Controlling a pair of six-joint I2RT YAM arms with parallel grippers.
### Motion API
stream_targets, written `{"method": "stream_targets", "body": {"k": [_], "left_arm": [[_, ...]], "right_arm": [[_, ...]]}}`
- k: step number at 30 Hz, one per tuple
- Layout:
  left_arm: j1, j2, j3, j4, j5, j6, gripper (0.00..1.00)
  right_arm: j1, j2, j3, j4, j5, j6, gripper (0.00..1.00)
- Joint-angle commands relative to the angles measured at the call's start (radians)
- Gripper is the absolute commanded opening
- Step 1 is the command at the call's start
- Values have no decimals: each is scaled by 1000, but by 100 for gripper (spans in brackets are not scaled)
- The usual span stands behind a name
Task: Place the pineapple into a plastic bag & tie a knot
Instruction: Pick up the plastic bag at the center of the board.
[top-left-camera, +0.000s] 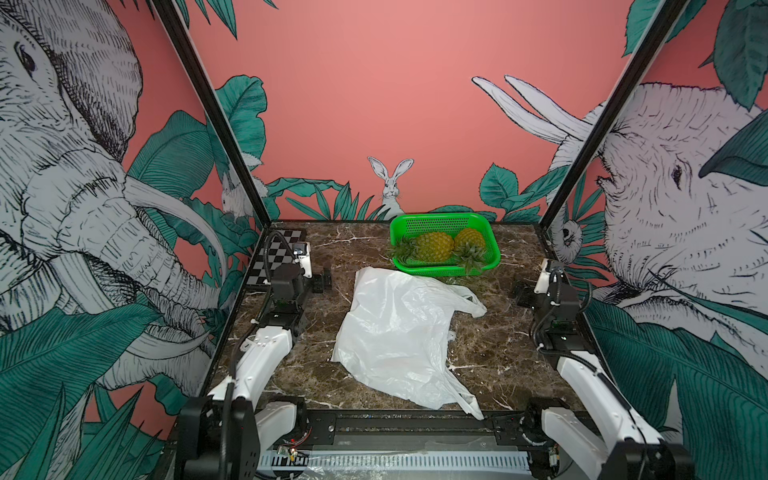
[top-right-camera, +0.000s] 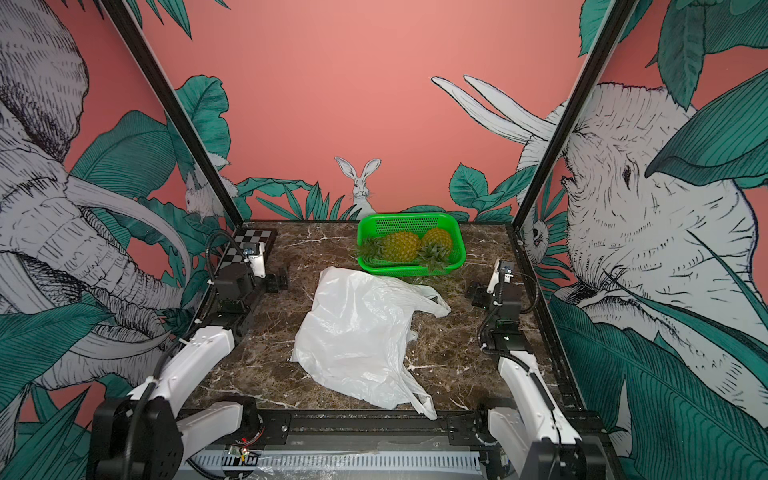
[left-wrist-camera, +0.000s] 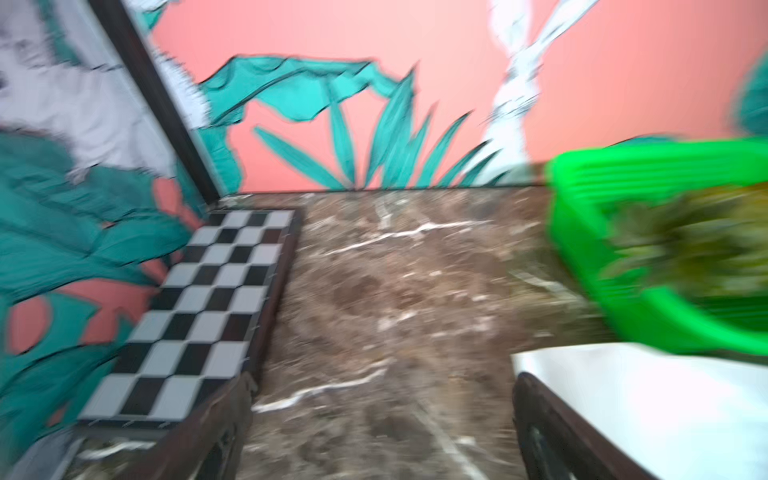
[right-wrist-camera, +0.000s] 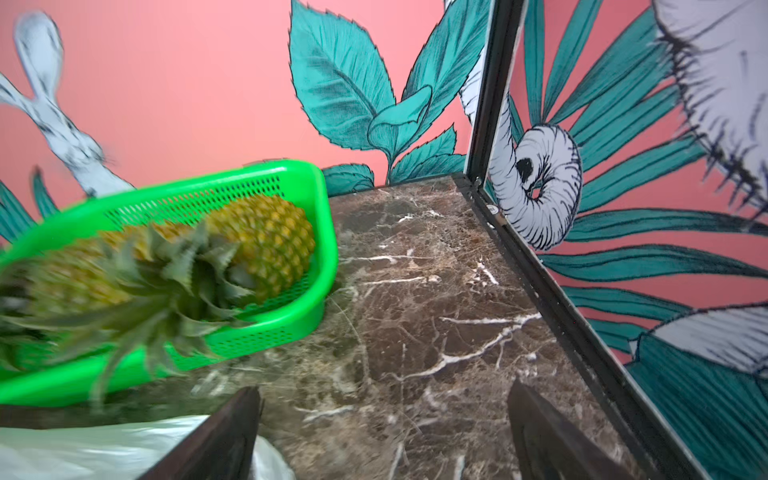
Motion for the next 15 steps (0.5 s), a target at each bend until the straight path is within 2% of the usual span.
{"method": "stream_targets", "body": {"k": [1, 4, 7, 11, 15], "left_arm": [[-167, -51, 76, -374, 28, -178, 96], [-381, -30, 194, -558, -12, -301, 95], [-611, 63, 328, -730, -70, -404, 96], [-811, 250, 525, -951, -101, -518, 98], [-963, 458, 735, -1090, -139, -520, 99]], "right_arm": [[5, -78, 75, -417, -61, 198, 88], [10, -77, 187, -689, -118, 282, 88], [10, -31, 275, -895, -169, 322, 89], [10, -2, 335, -1043, -183, 342, 93], [10, -15, 360, -1099, -174, 347, 95]]}}
